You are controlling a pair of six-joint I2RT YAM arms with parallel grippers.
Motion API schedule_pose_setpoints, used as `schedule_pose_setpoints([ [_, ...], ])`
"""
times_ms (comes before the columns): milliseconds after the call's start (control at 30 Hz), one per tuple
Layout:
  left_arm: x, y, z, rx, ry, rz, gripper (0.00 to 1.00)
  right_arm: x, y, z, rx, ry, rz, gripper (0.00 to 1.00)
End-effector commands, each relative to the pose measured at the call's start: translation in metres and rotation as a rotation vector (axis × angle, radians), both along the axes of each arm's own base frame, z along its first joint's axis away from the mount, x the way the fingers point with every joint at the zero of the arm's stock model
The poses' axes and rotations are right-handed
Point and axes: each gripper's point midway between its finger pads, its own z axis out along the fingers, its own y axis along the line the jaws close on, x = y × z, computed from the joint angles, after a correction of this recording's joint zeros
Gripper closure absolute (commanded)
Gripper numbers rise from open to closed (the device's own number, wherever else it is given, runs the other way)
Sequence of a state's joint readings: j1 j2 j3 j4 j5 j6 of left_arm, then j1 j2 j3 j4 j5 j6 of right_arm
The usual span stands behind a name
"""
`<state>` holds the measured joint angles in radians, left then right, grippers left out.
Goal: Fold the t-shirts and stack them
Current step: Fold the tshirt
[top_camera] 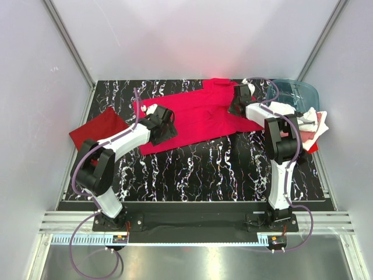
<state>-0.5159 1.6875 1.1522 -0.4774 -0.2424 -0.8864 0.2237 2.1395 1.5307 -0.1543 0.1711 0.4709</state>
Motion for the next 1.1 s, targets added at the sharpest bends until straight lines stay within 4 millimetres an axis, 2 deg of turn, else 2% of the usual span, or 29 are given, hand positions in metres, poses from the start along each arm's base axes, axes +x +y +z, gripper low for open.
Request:
schedule_pose_setpoints([
  [0,0.014,-0.007,0.038,-0.040,-0.097,-0.009,0.27,0.009,0.007,0.001,0.012,-0.015,-0.004,1.00],
  [33,0.014,-0.007,0.038,-0.040,-0.097,-0.009,0.27,0.008,0.006,-0.006,0.004,0.005,-0.006,1.00],
  [167,0.014,-0.007,0.039,-0.040,-0.100,-0.009,0.27,0.013,0.001,-0.012,-0.018,0.004,-0.033,1.00],
  [333,0.015,-0.006,0.039,-0.036,-0.103,-0.005,0.27,0.036,-0.005,-0.013,-0.083,0.002,-0.045,1.00],
  [367,0.015,-0.006,0.039,-0.036,-0.103,-0.005,0.27,0.041,-0.008,-0.011,-0.102,-0.003,-0.061,1.00],
  [400,0.015,-0.006,0.039,-0.035,-0.101,-0.005,0.27,0.054,-0.008,-0.004,-0.099,-0.019,-0.068,1.00],
  [433,0.015,-0.006,0.039,-0.036,-0.104,-0.006,0.27,0.055,-0.009,-0.004,-0.115,-0.009,-0.063,1.00],
  [467,0.015,-0.005,0.039,-0.033,-0.102,-0.005,0.27,0.066,-0.007,0.010,-0.114,-0.041,-0.060,1.00],
  [633,0.016,-0.007,0.040,-0.037,-0.102,-0.008,0.27,0.082,-0.003,0.013,-0.123,-0.051,-0.040,0.93],
  [700,0.016,-0.007,0.041,-0.038,-0.102,-0.010,0.27,0.089,0.005,0.017,-0.106,-0.061,-0.015,0.90],
  [767,0.015,-0.007,0.041,-0.037,-0.101,-0.012,0.27,0.090,0.011,0.021,-0.087,-0.058,0.026,0.86],
  [833,0.015,-0.007,0.042,-0.037,-0.102,-0.011,0.27,0.088,0.012,0.031,-0.086,-0.064,0.040,0.77],
  [867,0.014,-0.006,0.043,-0.036,-0.103,-0.013,0.27,0.086,0.012,0.038,-0.085,-0.076,0.042,0.65],
  [933,0.014,-0.004,0.045,-0.030,-0.104,-0.016,0.25,0.077,0.008,0.060,-0.101,-0.112,0.050,0.58],
  [967,0.014,-0.003,0.048,-0.026,-0.110,-0.015,0.23,0.065,0.005,0.051,-0.115,-0.086,0.053,0.55],
  [1000,0.012,0.001,0.052,-0.016,-0.120,-0.011,0.21,0.061,-0.001,0.080,-0.121,-0.139,0.037,0.52],
  [1033,0.011,0.001,0.056,-0.020,-0.129,-0.013,0.21,0.054,-0.004,0.086,-0.127,-0.140,0.029,0.51],
  [1067,0.010,0.004,0.058,-0.015,-0.140,-0.006,0.20,0.040,-0.009,0.073,-0.137,-0.102,0.026,0.50],
])
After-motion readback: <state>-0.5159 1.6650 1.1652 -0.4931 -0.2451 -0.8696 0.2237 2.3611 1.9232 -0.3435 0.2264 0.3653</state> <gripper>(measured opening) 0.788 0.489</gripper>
